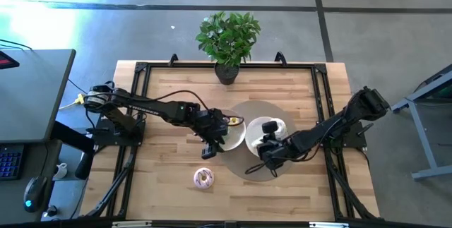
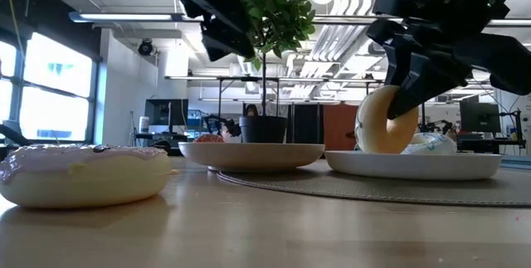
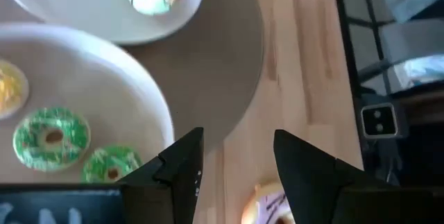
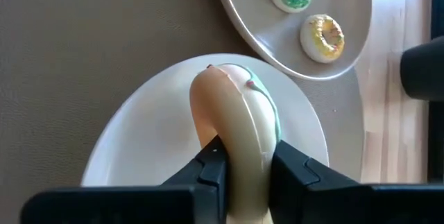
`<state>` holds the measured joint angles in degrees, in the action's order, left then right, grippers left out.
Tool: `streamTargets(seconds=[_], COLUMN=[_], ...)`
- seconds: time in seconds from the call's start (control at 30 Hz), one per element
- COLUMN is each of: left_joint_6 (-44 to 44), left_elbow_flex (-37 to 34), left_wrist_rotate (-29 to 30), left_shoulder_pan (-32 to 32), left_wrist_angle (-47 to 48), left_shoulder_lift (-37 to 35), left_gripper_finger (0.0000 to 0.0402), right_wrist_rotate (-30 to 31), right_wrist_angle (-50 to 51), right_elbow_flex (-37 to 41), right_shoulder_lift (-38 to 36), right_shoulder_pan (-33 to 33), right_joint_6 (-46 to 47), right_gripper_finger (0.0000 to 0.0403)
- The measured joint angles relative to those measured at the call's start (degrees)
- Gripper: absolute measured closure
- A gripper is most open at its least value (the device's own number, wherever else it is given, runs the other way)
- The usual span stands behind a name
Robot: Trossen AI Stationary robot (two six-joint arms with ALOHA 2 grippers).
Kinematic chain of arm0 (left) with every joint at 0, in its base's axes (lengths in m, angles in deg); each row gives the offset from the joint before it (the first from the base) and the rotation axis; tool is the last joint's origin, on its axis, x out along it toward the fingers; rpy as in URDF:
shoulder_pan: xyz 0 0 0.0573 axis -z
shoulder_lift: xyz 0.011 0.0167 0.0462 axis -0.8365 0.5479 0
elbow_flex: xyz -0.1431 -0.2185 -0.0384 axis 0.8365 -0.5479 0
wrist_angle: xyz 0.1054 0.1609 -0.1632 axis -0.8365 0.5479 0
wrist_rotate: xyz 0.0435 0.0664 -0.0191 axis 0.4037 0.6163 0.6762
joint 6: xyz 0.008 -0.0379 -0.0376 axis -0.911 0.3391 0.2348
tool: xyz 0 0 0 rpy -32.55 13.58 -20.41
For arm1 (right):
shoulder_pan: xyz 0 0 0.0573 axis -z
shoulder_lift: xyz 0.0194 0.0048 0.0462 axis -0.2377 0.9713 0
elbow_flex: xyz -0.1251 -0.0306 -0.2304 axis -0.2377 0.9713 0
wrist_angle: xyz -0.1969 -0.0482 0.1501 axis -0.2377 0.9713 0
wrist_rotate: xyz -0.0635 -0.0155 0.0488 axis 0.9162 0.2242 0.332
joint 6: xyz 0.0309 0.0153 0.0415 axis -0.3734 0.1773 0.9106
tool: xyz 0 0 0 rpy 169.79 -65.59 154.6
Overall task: Pick & Place donuts
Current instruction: Put the big light blue donut into the right white plate
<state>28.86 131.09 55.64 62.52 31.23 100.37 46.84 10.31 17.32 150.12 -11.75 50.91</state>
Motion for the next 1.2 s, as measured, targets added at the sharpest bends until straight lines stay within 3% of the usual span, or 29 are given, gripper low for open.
streamTargets(seconds=[0.27,0.5,0.67,1.2], left_joint_6=[0.0,0.0,0.0,1.5], left_elbow_flex=[0.0,0.0,0.0,0.0], left_wrist_rotate=[0.8,1.1,1.1,1.4], left_shoulder_pan=[-0.1,-0.1,-0.1,-0.1], left_wrist_angle=[3.0,3.0,3.0,2.5], left_shoulder_lift=[0.0,0.0,0.0,0.0], left_gripper_finger=[0.0227,0.0227,0.0227,0.0228], right_wrist_rotate=[-1.0,-11.7,-17.1,-18.7], right_wrist_angle=[0.2,-0.2,-0.1,3.1], right_elbow_flex=[0.0,0.0,0.0,-0.1], right_shoulder_lift=[0.0,0.0,0.0,0.0], right_shoulder_pan=[0.0,0.0,0.0,0.0], right_joint_6=[2.1,6.4,6.1,7.6], right_gripper_finger=[0.0267,0.0230,0.0225,0.0233])
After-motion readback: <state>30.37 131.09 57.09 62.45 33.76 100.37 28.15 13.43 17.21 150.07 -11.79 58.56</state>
